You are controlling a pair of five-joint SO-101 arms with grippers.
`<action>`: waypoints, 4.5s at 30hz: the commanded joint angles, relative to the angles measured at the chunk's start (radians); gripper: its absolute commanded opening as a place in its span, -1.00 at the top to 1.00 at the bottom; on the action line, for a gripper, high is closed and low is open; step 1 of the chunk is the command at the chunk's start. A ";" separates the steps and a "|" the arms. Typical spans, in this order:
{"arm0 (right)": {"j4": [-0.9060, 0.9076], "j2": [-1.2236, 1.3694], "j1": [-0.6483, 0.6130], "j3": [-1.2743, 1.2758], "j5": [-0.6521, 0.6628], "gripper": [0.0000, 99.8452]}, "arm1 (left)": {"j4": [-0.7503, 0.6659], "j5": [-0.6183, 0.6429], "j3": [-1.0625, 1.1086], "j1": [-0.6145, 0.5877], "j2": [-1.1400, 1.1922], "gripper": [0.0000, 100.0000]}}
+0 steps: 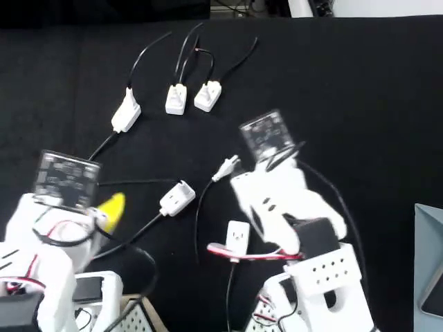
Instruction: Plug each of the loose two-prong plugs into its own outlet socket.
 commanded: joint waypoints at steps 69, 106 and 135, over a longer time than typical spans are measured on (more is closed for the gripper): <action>-0.190 0.390 0.092 0.036 0.008 0.64 | -0.453 0.315 -0.710 0.096 1.540 0.40; -0.135 0.386 0.265 -0.012 0.068 0.64 | -0.761 0.126 0.171 0.311 1.227 0.63; -0.077 0.392 0.249 -0.018 0.130 0.63 | -0.299 0.207 -0.171 0.122 0.924 0.64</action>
